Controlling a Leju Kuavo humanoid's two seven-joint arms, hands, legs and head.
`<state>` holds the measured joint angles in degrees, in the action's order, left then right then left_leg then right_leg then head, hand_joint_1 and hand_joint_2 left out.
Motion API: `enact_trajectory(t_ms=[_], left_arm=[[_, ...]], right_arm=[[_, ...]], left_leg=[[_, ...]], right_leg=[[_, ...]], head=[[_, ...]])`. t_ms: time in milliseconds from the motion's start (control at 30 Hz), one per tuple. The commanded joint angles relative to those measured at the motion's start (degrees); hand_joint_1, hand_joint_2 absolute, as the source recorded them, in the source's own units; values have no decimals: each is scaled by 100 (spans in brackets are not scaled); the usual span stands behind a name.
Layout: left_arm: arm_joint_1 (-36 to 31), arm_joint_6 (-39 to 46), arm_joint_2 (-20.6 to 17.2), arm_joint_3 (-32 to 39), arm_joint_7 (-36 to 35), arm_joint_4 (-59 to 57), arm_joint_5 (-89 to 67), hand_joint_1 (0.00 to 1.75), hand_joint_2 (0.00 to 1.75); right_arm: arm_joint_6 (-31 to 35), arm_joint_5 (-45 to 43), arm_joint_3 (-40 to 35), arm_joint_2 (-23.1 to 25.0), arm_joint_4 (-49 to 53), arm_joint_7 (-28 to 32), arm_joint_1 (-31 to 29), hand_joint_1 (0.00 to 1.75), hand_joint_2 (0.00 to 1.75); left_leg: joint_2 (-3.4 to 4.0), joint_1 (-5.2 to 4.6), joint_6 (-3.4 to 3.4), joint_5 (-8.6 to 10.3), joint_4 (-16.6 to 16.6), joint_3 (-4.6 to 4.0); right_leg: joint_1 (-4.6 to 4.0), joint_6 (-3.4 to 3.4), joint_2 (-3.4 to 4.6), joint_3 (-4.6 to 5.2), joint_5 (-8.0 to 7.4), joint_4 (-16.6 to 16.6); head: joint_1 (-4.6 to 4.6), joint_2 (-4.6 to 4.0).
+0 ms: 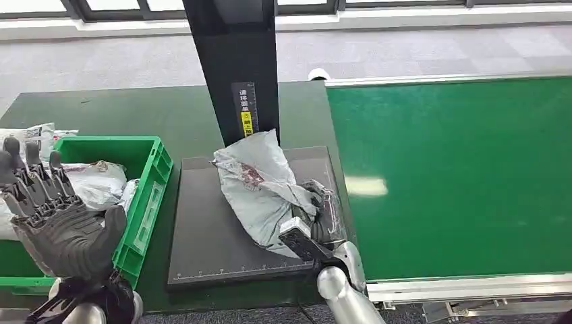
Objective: Moved the parcel from conveyor to table for the left to box.
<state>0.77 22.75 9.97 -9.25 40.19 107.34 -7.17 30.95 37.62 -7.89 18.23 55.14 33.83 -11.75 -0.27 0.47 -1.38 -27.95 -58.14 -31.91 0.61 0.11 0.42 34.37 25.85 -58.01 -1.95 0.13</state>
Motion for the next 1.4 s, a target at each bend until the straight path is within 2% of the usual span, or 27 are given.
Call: enact_trajectory(t_ms=[33, 167, 633, 700, 733, 767, 833, 867, 967, 1000, 1067, 1267, 1400], left_arm=[[-254, 55, -138, -272, -19, -533, 24, 0, 175], [-238, -29, -136, -255, -19, -626, 2, 0, 175], [-249, -45, -134, -259, -19, -651, -16, 0, 175], [-244, -73, -143, -259, -19, -684, -35, 0, 175], [-240, -100, -143, -250, -19, -699, -36, 0, 175], [-224, -139, -161, -243, -19, -732, -35, 0, 175], [-224, -209, -133, -171, -19, -770, -63, 0, 175], [-224, -209, -133, -171, -19, -770, -63, 0, 175], [-338, -338, -88, -65, -19, -901, -71, 0, 175], [-350, -352, -81, -55, -19, -916, -87, 0, 175], [-355, -354, -78, -67, -19, -940, -128, 0, 175], [-339, -327, -91, -100, -19, -934, -165, 0, 175], [-283, -281, -84, -120, -19, -894, -225, 0, 175]], right_arm=[[576, 51, 321, -56, -1568, 77, -597, 0, 175], [614, 22, 296, -5, -1156, 264, -439, 0, 175], [572, 16, 281, -7, -1045, 256, -392, 0, 175], [364, -54, 242, -30, -774, 277, -248, 0, 175], [122, -344, 233, -12, -459, 592, -99, 0, 175], [-438, -1158, -277, -147, 465, 617, 235, 0, 175], [-185, -1926, -909, -504, 2142, 617, 819, 0, 175], [-185, -1926, -909, -504, 2142, 617, 819, 0, 175], [72, -2571, -1276, -788, 3570, 617, 1223, 0, 175], [105, -2622, -1268, -802, 3713, 617, 1271, 0, 175], [95, -2693, -1178, -813, 4014, 617, 1382, 0, 175], [24, -2760, -998, -780, 3848, 617, 1307, 0, 175], [437, -2401, -988, -752, 3611, 617, 1256, 0, 175]], left_leg=[[-4, -1, 3, 4, 10, 11], [-7, -3, 4, 6, 14, 10], [-4, -1, 4, 3, 9, 6], [-5, -2, 3, 3, 9, 6], [-7, -3, 4, 5, 15, 11], [-10, -3, 3, 3, 9, 5], [-13, -2, 4, 6, 18, 11], [-30, -4, 6, 5, 15, 4], [-34, -6, 6, 1, 3, -10], [-33, -5, 9, -1, 18, 9], [-17, -7, 4, -3, 2, -7], [-13, -3, 6, 0, 13, 4], [-3, -3, 5, 1, 17, 9]], right_leg=[[0, 0, -9, -13, -3, 11], [2, -1, -12, -12, -3, 13], [-1, -1, -9, -7, -2, 9], [1, -1, -10, -7, -1, 7], [1, -1, -13, -12, -2, 13], [2, -1, -15, -6, 1, 6], [0, -2, -21, -14, 0, 16], [2, -1, -39, -12, 7, 13], [4, 1, -36, 0, 9, 1], [3, 0, -39, -21, 11, 17], [6, 2, -21, 5, 7, 1], [2, 0, -20, -8, 0, 15], [1, -1, -9, -9, -4, 17]], head=[[0, 0], [0, 0], [0, 0], [0, 0], [0, 0], [0, 0], [0, 0], [0, 0], [0, 0], [0, 0], [2, 0], [0, 0], [0, 0]])
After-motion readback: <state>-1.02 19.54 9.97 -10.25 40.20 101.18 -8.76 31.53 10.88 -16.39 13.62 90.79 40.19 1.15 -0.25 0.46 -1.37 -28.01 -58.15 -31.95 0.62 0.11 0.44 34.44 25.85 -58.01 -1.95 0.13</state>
